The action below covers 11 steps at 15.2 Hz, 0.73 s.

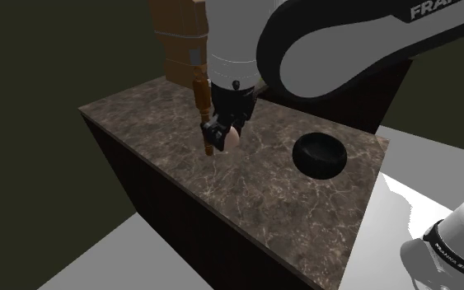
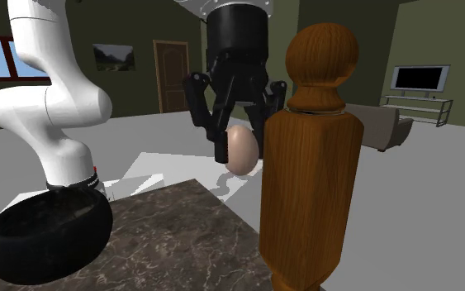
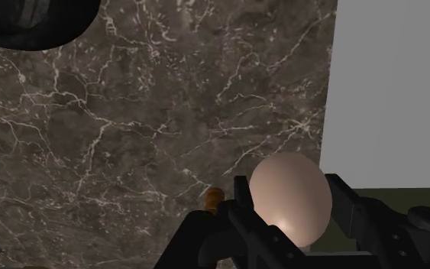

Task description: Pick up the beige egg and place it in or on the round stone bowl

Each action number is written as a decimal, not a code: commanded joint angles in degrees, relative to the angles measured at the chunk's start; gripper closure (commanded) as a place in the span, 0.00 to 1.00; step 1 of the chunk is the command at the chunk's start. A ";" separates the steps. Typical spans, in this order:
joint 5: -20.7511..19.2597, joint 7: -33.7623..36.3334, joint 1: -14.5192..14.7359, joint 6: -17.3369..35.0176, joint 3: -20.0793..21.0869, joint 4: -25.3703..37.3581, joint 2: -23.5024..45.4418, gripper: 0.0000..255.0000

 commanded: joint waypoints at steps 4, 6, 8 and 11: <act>2.56 -2.92 0.13 -2.27 -1.54 -0.08 -3.23 1.00; 5.66 -6.79 0.52 -1.70 -4.07 -4.32 -7.90 1.00; 8.04 -10.33 1.23 -1.45 -6.82 -8.28 -12.20 1.00; 10.50 -15.20 2.31 -1.54 -10.92 -13.76 -18.16 1.00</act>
